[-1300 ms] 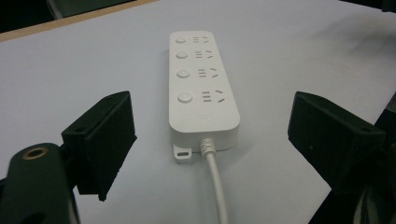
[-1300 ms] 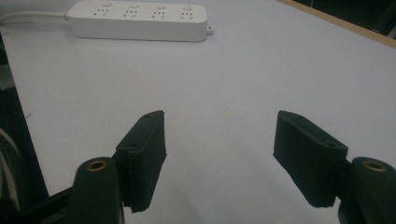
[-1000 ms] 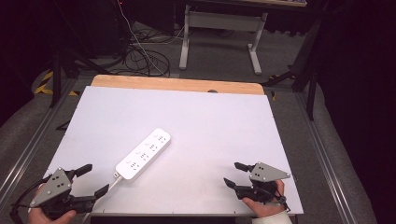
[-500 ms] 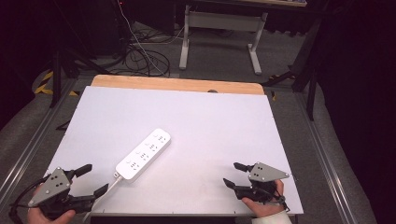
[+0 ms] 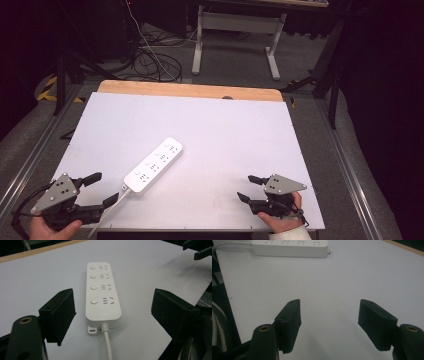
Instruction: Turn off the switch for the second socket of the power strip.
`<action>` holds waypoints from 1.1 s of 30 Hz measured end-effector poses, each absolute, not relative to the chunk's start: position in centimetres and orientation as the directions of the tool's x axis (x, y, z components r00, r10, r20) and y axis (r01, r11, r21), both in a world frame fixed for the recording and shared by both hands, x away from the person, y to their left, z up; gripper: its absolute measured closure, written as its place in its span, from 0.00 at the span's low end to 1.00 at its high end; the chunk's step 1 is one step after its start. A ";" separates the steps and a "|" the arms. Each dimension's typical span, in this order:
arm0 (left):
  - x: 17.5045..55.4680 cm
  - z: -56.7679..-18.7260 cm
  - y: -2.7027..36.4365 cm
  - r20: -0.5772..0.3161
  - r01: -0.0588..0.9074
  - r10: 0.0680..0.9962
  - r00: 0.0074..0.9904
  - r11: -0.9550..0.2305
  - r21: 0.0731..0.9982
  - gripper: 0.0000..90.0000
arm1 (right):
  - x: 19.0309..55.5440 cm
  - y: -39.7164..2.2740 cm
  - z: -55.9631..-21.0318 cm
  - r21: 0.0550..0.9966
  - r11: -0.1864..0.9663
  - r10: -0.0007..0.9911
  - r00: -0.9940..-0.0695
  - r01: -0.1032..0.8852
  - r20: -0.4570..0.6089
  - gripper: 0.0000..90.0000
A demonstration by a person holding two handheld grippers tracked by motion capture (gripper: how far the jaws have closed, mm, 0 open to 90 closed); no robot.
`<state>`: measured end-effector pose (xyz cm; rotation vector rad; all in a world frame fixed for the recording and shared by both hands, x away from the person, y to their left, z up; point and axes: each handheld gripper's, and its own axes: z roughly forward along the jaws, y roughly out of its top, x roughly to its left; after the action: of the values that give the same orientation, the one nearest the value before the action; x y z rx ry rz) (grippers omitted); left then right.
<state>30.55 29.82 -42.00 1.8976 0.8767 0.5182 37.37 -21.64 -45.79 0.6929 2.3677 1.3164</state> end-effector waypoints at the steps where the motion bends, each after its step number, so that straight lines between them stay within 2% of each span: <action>1: 30.7 -41.8 29.6 -0.003 0.361 0.763 0.647 -0.302 0.882 0.22 | 37.3 -21.6 -45.8 0.858 0.452 0.564 -0.824 0.245 -0.062 0.39; 33: 35.1 -39.4 26.7 0.002 0.356 0.731 0.683 -0.336 0.872 0.23 | 37.4 -21.6 -45.9 0.857 0.451 0.561 -0.826 0.249 -0.055 0.39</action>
<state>35.05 26.72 -39.36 1.9463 0.8438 0.4970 37.41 -21.58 -45.92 0.6900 2.3755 1.3202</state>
